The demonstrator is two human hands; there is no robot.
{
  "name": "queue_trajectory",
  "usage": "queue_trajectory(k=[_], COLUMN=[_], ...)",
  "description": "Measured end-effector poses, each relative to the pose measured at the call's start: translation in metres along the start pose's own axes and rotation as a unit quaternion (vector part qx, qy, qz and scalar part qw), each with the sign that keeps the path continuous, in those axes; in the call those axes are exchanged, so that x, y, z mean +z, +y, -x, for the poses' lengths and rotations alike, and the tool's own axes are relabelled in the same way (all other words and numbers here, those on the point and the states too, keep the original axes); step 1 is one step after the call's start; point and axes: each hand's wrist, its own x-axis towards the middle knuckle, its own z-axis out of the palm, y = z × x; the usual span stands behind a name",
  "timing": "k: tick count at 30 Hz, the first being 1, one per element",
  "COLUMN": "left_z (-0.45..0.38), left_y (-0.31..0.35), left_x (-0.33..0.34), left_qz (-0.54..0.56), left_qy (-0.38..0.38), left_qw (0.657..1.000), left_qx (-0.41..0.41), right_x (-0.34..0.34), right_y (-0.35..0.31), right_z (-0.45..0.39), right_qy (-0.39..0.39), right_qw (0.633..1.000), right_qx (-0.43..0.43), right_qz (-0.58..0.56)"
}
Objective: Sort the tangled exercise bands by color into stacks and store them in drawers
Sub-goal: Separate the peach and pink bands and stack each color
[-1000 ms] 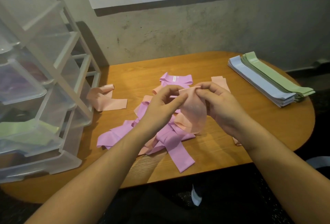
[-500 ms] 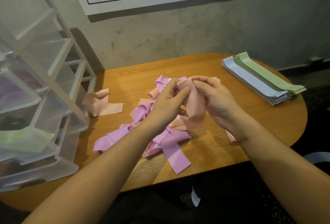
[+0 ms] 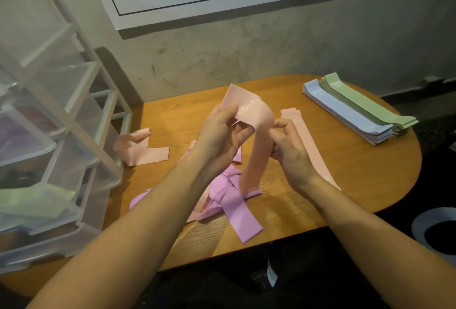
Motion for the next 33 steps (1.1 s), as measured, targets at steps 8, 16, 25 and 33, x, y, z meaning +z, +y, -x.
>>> queue_trajectory(k=[8,16,25,33], left_z=[-0.009,-0.018,-0.053,-0.089], left_y=[0.000,-0.010,-0.026,-0.052], left_x=[-0.016,-0.032,-0.019,-0.003], left_qz=[0.028,-0.165,-0.149,-0.150], left_qy=[0.065,0.144,0.160,0.157], left_qw=[0.997,0.975,0.976,0.975], left_qx=[-0.007,0.026,-0.015,-0.039], right_x=[-0.002,-0.022,-0.055,-0.090], right_y=[-0.002,-0.003,-0.011,-0.017], right_z=[-0.006,-0.009,-0.008,-0.006], right_qy=[0.019,0.010,-0.006,0.001], right_qw=[0.998,0.985,0.960,0.963], right_qx=[0.066,0.084,0.187,0.224], right_qz=[-0.014,0.151,0.207,0.150])
